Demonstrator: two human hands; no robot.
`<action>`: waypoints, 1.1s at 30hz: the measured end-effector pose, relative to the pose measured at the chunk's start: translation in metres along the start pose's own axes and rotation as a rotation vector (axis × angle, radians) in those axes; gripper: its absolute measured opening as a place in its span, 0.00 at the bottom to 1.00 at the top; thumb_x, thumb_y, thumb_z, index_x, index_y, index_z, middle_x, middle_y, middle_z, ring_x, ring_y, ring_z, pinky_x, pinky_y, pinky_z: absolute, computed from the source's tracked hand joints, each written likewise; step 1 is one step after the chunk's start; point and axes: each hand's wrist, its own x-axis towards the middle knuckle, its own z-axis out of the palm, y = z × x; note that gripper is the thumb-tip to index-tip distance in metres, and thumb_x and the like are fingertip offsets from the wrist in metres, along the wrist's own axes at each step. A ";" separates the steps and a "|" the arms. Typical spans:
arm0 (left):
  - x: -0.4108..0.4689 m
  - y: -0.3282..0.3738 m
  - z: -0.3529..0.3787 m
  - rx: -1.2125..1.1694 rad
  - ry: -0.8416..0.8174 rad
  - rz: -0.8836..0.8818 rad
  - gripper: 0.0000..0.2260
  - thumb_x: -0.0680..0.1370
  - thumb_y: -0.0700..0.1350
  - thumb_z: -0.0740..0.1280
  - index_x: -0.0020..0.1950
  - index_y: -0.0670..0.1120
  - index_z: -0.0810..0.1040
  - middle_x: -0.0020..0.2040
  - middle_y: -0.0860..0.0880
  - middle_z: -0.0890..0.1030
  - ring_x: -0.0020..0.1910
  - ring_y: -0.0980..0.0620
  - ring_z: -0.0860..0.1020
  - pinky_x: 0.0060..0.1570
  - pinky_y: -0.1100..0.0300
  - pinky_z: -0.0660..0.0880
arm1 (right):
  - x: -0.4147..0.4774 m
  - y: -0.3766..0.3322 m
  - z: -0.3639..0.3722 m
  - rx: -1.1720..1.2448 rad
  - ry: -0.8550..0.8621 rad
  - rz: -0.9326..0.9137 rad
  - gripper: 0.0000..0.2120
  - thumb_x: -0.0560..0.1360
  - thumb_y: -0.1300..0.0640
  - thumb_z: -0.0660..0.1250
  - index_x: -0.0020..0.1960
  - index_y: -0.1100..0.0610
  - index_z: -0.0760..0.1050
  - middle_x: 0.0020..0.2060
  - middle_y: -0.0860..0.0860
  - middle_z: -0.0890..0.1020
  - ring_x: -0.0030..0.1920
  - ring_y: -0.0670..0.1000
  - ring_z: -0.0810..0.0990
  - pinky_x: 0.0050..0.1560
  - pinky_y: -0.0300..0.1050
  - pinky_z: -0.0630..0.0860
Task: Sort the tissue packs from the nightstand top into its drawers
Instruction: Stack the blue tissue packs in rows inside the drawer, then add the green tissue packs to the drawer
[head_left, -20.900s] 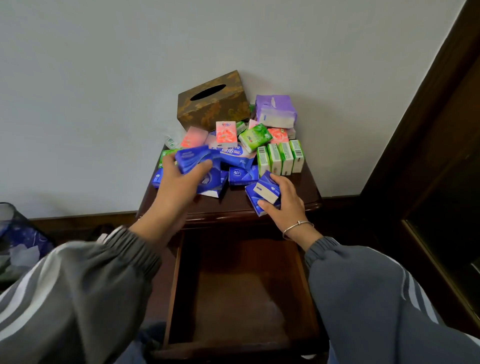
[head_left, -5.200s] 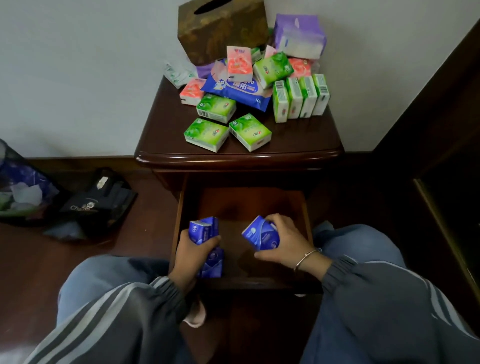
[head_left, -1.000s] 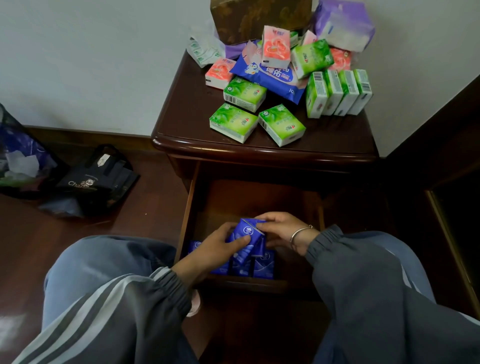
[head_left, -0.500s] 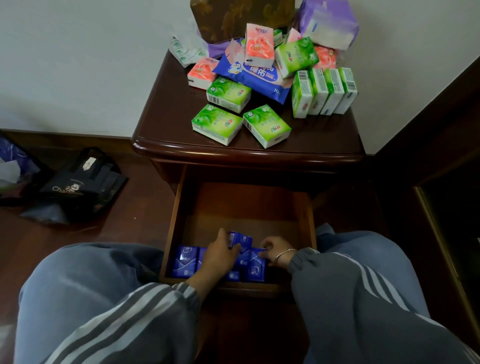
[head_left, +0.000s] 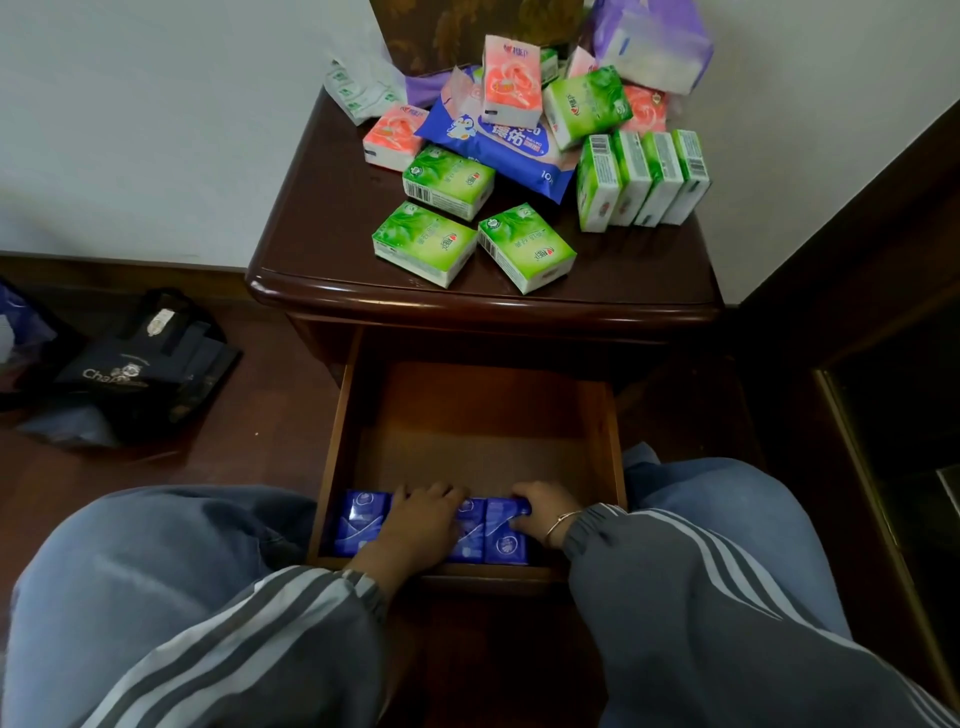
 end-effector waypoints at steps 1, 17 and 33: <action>0.000 -0.001 0.001 0.021 0.005 0.014 0.22 0.81 0.50 0.57 0.75 0.51 0.61 0.73 0.48 0.65 0.70 0.46 0.66 0.72 0.40 0.52 | 0.000 0.000 0.000 0.002 0.004 0.004 0.21 0.74 0.55 0.67 0.66 0.57 0.70 0.63 0.56 0.75 0.62 0.55 0.74 0.63 0.48 0.71; -0.007 0.000 -0.013 0.041 0.000 -0.020 0.24 0.81 0.54 0.55 0.76 0.51 0.57 0.76 0.49 0.61 0.74 0.47 0.60 0.73 0.41 0.51 | -0.015 -0.015 -0.013 -0.096 -0.121 -0.026 0.27 0.77 0.48 0.61 0.73 0.55 0.61 0.69 0.56 0.70 0.66 0.56 0.71 0.65 0.47 0.68; -0.076 0.016 -0.268 -0.210 0.713 0.121 0.32 0.72 0.39 0.69 0.74 0.45 0.63 0.71 0.45 0.68 0.70 0.47 0.66 0.69 0.51 0.64 | -0.110 -0.018 -0.205 0.030 0.907 -0.252 0.21 0.77 0.50 0.63 0.68 0.57 0.69 0.66 0.55 0.73 0.68 0.53 0.69 0.66 0.44 0.64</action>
